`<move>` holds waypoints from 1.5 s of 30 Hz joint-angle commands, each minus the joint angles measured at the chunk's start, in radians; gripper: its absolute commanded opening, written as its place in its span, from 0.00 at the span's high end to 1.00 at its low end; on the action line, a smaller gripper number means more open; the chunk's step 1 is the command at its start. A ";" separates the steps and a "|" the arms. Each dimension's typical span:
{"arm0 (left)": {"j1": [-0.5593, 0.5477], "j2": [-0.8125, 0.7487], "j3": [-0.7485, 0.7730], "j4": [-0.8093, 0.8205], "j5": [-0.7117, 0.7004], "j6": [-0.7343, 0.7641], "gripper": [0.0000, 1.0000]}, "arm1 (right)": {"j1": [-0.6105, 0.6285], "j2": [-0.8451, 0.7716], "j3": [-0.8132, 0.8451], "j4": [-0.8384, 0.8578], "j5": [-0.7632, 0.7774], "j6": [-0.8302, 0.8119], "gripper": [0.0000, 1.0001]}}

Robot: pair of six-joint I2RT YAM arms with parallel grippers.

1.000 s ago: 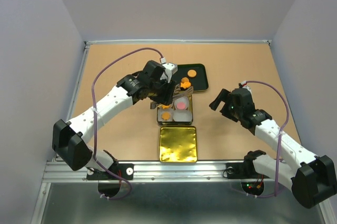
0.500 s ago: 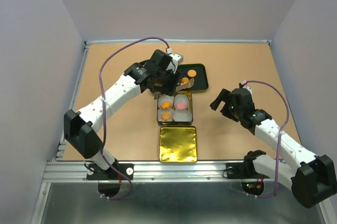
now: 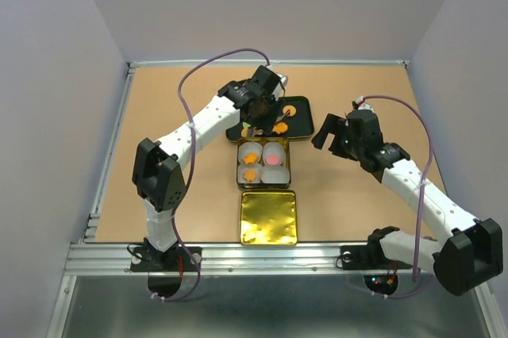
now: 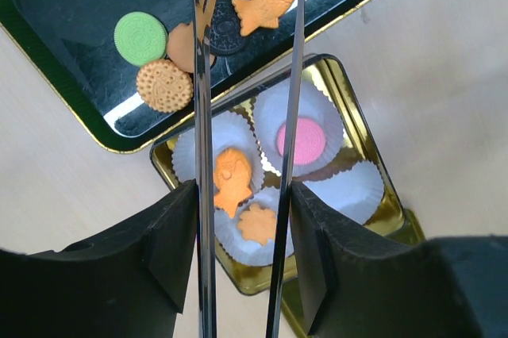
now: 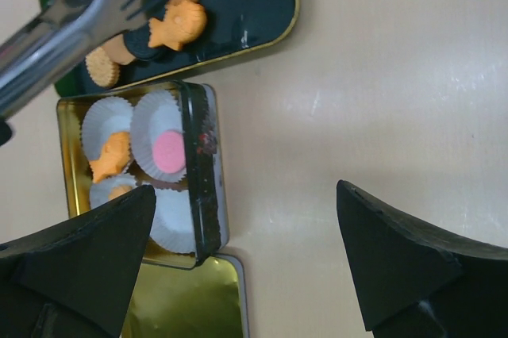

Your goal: Pack the cookies

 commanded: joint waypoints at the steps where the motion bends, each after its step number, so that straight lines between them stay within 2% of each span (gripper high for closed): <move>1: -0.004 0.023 0.080 0.021 -0.030 -0.016 0.43 | -0.004 0.056 0.125 -0.024 -0.075 -0.095 0.00; 6: -0.004 0.129 0.174 0.018 -0.037 -0.023 0.43 | -0.004 0.093 0.181 -0.067 -0.064 -0.175 0.00; 15: -0.004 0.272 0.309 -0.008 -0.036 -0.036 0.43 | -0.004 0.070 0.166 -0.095 -0.010 -0.259 0.00; 23: -0.007 0.310 0.309 -0.010 -0.008 -0.033 0.44 | -0.002 0.061 0.146 -0.098 0.008 -0.262 0.00; 34: -0.024 0.330 0.301 -0.021 -0.042 -0.031 0.44 | -0.002 0.054 0.139 -0.097 0.026 -0.268 0.00; 45: -0.035 0.341 0.300 -0.044 -0.073 -0.042 0.55 | 0.004 0.044 0.135 -0.097 0.029 -0.267 0.00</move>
